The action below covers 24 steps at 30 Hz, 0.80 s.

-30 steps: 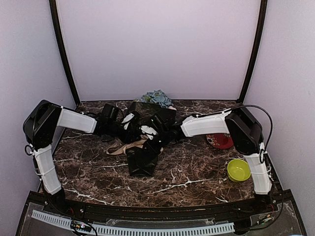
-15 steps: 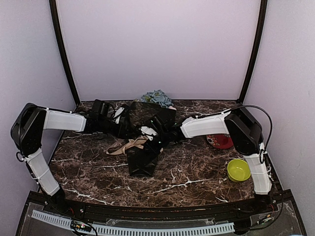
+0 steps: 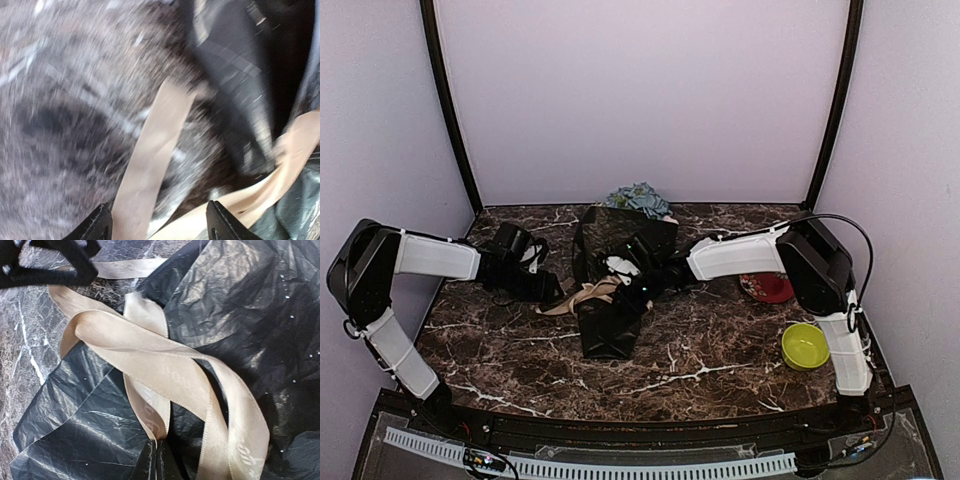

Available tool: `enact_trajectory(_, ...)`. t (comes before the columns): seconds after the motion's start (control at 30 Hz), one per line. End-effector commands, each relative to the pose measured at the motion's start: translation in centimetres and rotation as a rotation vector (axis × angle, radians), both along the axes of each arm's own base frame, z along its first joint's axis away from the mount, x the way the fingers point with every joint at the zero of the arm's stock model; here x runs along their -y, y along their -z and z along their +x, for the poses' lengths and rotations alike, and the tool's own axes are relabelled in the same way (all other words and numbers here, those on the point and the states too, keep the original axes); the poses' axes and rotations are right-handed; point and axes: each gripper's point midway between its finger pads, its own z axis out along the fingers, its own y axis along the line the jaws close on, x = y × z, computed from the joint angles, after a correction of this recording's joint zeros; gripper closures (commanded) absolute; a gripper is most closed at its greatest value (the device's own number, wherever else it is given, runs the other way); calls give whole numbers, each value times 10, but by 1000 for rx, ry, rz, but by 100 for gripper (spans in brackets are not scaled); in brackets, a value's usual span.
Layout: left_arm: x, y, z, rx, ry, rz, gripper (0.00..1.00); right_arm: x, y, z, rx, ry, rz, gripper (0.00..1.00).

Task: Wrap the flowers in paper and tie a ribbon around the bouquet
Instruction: Cross the ribbon over the folded bouquet, then tie the ribbon around the folded bouquet.

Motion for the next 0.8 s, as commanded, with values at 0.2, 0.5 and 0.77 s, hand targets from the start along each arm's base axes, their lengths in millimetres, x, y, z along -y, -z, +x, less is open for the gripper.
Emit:
enact_trajectory(0.2, -15, 28, -41, -141, -68, 10, 34, -10, -35, -14, -28, -43, 99, 100)
enact_trajectory(0.5, -9, 24, -37, -106, -60, -30, 100, -6, -61, -38, -105, -103, 158, 100)
enact_trajectory(0.77, -35, -3, 1, 41, -144, 93, 100, 12, -73, -47, -220, -138, 162, 100)
